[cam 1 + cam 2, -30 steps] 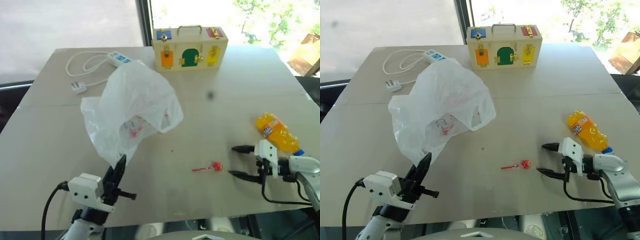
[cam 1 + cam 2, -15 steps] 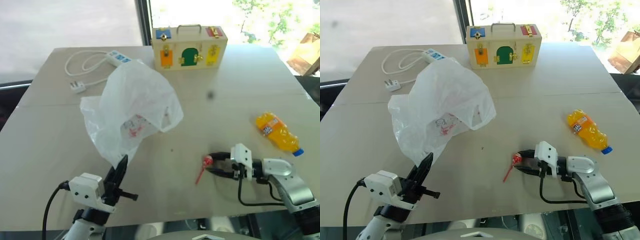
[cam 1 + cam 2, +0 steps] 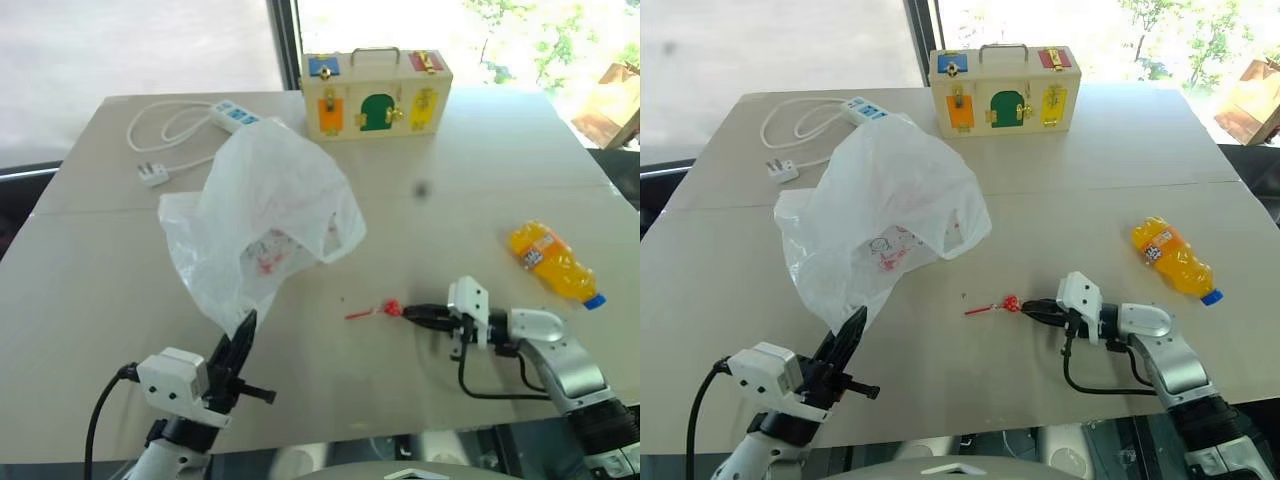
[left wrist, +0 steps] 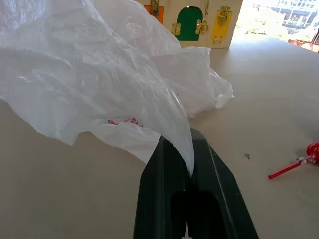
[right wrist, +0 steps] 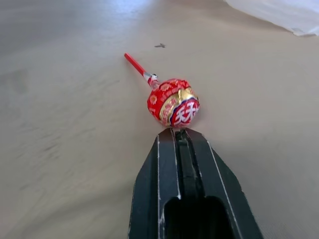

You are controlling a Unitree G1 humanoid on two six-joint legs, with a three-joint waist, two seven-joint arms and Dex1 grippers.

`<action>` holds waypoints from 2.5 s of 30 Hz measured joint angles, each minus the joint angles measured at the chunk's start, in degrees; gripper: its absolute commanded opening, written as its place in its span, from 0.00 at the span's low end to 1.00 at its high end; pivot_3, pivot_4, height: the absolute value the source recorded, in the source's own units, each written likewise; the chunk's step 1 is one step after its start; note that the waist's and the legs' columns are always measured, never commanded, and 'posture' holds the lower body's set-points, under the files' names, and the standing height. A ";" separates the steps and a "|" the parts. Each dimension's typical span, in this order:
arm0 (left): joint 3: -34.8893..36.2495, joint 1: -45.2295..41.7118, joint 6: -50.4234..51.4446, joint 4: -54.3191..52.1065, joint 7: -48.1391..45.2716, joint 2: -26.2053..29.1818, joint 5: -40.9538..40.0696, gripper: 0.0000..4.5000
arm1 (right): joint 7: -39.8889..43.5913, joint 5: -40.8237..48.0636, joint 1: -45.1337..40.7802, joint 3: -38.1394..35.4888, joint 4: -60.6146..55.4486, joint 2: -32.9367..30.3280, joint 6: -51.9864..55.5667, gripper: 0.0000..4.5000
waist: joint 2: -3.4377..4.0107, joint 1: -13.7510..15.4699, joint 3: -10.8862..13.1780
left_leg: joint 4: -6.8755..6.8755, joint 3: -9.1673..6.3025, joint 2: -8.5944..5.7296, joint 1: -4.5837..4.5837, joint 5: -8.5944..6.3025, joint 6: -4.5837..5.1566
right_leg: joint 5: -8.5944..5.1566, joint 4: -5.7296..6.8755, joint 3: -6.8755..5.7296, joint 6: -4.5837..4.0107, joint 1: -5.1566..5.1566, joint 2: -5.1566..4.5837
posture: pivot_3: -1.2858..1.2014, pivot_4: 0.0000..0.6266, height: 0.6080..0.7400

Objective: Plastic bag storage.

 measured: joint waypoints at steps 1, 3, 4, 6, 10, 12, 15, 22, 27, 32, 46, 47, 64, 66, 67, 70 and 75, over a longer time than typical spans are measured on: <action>-0.01 0.01 -0.15 0.10 -0.04 -0.05 0.01 0.00 | 0.18 0.00 -0.29 0.06 -0.05 -0.20 0.38 0.28 | 0.00 0.00 0.00 | 0.00 0.00 0.00 0.00 0.00 0.00 | 0.00 0.00 0.00 0.00 0.00 0.00 | 0.52 0.24 0.99; -0.02 0.06 -0.81 0.29 -0.15 -0.26 0.04 0.00 | 0.77 -0.05 -0.86 0.10 -0.08 -0.84 0.90 0.51 | 0.00 0.01 0.00 | 0.02 0.00 0.00 0.00 0.00 0.00 | 0.00 0.02 0.00 0.00 0.00 0.00 | 0.52 0.24 0.99; -0.02 0.11 -1.05 0.35 -0.19 -0.35 0.05 0.00 | 0.78 -0.14 -0.99 0.12 -0.03 -0.84 0.85 0.63 | -0.01 0.01 0.00 | 0.02 -0.01 0.00 0.00 0.00 0.00 | 0.00 0.02 -0.01 0.00 0.00 0.00 | 0.52 0.24 0.99; -0.04 0.15 -1.31 0.50 -0.33 -0.43 0.08 0.00 | 0.62 -0.68 -1.85 0.50 0.41 -0.31 0.72 0.85 | 0.00 0.00 0.00 | 0.03 0.00 0.00 0.00 0.00 0.00 | 0.01 0.03 0.00 0.00 0.01 0.00 | 0.52 0.24 0.99; -0.09 0.30 -1.65 0.71 -0.55 -0.47 0.11 0.00 | 0.29 -2.18 -4.15 1.69 2.15 1.51 0.06 0.98 | 0.00 -0.11 -0.01 | 0.03 0.03 0.01 0.01 0.00 0.00 | 0.01 0.04 0.03 0.00 0.00 0.02 | 0.52 0.24 0.99; -0.10 0.32 -1.93 0.71 -0.69 -0.49 0.11 0.00 | -0.03 -2.95 -5.32 2.55 3.20 2.69 -0.48 0.98 | 0.01 -0.08 -0.01 | 0.03 0.03 0.01 0.01 0.00 0.00 | 0.02 0.05 0.03 -0.01 0.00 0.02 | 0.52 0.24 0.99; -0.09 0.48 -2.14 0.80 -0.85 -0.51 0.14 0.00 | -0.02 -3.48 -6.09 2.79 3.75 3.27 -0.63 0.98 | 0.01 0.00 -0.01 | 0.03 0.03 0.00 0.01 0.00 0.00 | 0.02 0.05 0.03 -0.01 0.00 0.01 | 0.52 0.24 0.99; -0.10 0.52 -2.28 0.89 -1.00 -0.75 0.20 0.00 | 0.25 -3.67 -6.10 3.11 3.78 3.87 -0.89 0.63 | 0.01 -0.06 -0.01 | 0.04 0.03 -0.01 0.01 0.00 0.00 | 0.03 0.06 0.04 -0.01 0.00 0.02 | 0.52 0.24 0.99; -0.12 0.44 -2.25 1.85 -1.01 -0.83 0.13 0.00 | -0.33 -2.34 -6.19 2.79 3.15 5.21 0.64 0.15 | 0.02 -0.09 -0.01 | 0.04 0.03 0.00 0.01 0.00 0.00 | 0.03 0.08 0.04 -0.02 -0.02 0.03 | 0.52 0.24 0.99; -0.14 -0.19 -1.83 1.90 -1.11 -0.78 -0.54 0.00 | -1.61 1.00 -11.44 3.14 -0.31 9.51 7.43 0.15 | 0.04 -0.30 0.01 | 0.05 0.11 0.02 0.01 0.01 0.00 | 0.04 0.22 0.09 -0.04 -0.15 0.06 | 0.52 0.24 0.99; -1.15 -1.20 4.63 -1.12 -2.47 1.00 -12.51 0.00 | -18.08 -14.37 -34.81 17.51 16.02 30.33 15.70 0.15 | 0.05 -1.70 0.00 | 0.06 0.30 -0.11 0.03 0.11 -0.18 | 0.06 0.97 0.23 -0.10 -0.64 0.03 | 0.52 0.24 0.99; -1.30 -1.32 5.07 -1.59 -2.44 1.11 -12.56 0.00 | -19.24 -14.97 -36.14 17.51 17.46 31.89 15.60 0.15 | 0.06 -1.95 0.01 | 0.06 0.36 -0.09 0.03 0.14 -0.22 | 0.06 1.12 0.31 -0.11 -0.75 0.07 | 0.52 0.24 0.99; 0.40 -14.78 15.54 -3.27 2.09 1.88 -29.29 0.00 | -22.65 -12.61 -45.76 15.97 30.05 39.18 13.32 0.78 | 0.08 -2.94 0.01 | -0.04 0.41 0.37 -0.02 0.34 -0.54 | 0.35 1.25 0.40 -0.55 -1.02 0.65 | 0.52 0.24 0.99; 0.39 -13.29 16.15 -3.29 1.67 1.54 -31.99 0.00 | -22.51 -11.91 -45.76 15.92 29.64 39.18 13.65 0.99 | 0.07 -3.09 0.01 | -0.04 0.46 0.39 -0.02 0.34 -0.53 | 0.36 1.25 0.45 -0.55 -1.03 0.65 | 0.52 0.24 0.99; 0.44 -11.76 16.26 -3.28 1.18 1.43 -33.15 0.00 | -22.63 -11.58 -45.76 15.62 29.45 39.17 13.70 0.99 | 0.07 -3.13 0.01 | -0.04 0.48 0.39 -0.02 0.34 -0.53 | 0.36 1.25 0.47 -0.56 -1.04 0.65 | 0.52 0.24 0.99; 1.48 -9.66 16.30 -3.10 0.38 1.15 -35.29 0.00 | -23.80 -11.83 -45.75 15.16 29.36 39.06 13.38 0.99 | 0.08 -3.12 0.01 | -0.04 0.49 0.41 -0.02 0.34 -0.54 | 0.36 1.25 0.47 -0.57 -1.04 0.66 | 0.52 0.24 0.99; 11.07 -8.95 14.31 1.35 0.44 -0.45 -40.15 0.00 | -23.60 -14.07 -44.19 14.65 23.37 35.23 10.97 0.99 | 0.06 -2.91 0.00 | 0.01 0.48 0.47 -0.02 0.38 -0.59 | 0.36 1.22 0.46 -0.57 -1.03 0.81 | 0.52 0.24 0.99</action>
